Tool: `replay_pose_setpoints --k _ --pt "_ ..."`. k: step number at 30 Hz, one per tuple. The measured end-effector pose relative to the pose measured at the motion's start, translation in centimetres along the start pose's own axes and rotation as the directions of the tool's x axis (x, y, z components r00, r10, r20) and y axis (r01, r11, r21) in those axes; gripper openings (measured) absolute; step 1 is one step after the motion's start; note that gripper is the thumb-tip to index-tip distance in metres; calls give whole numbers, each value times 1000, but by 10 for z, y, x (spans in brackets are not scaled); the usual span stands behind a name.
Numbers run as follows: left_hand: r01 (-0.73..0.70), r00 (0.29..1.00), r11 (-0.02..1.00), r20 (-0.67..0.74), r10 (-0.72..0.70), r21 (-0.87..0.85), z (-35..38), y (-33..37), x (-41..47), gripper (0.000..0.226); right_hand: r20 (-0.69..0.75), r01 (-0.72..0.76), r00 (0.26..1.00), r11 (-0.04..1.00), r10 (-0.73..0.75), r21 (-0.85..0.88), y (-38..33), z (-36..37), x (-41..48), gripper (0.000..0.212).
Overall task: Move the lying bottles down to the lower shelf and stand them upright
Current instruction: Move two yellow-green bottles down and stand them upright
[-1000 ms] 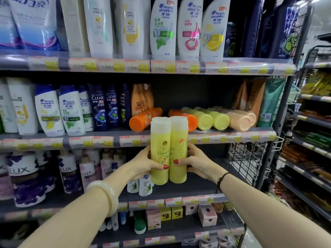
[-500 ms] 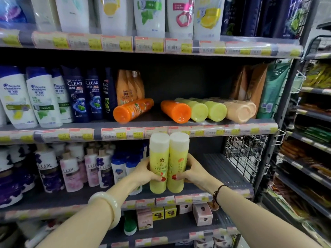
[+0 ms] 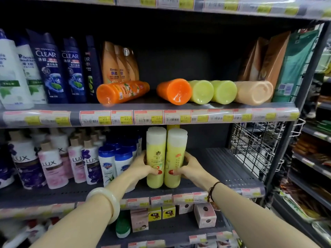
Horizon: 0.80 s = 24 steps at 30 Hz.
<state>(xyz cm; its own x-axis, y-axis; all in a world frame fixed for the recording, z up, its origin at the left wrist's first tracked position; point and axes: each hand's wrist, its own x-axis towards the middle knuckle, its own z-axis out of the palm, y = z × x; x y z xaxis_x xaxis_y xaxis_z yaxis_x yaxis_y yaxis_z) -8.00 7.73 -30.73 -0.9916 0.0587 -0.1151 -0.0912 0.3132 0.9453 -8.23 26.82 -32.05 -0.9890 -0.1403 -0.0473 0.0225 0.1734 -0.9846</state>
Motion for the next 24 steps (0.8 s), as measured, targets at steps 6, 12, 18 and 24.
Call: replay_pose_setpoints --k 6,12,18,24 --pt "-9 999 997 -35 6 -74 5 -11 19 87 -23 -19 1000 1000 19 -10 8 5 21 72" --pt "-1 1000 988 -25 -3 -153 8 -16 34 79 -26 -16 1000 1000 15 -5 10 2 37 67" --pt "9 1000 979 7 -7 -204 9 -17 42 81 -9 -20 1000 999 20 30 13 0 40 65" --pt "36 999 978 42 -28 -205 8 -16 40 81 28 -46 999 999 45 13 12 -1 36 68"
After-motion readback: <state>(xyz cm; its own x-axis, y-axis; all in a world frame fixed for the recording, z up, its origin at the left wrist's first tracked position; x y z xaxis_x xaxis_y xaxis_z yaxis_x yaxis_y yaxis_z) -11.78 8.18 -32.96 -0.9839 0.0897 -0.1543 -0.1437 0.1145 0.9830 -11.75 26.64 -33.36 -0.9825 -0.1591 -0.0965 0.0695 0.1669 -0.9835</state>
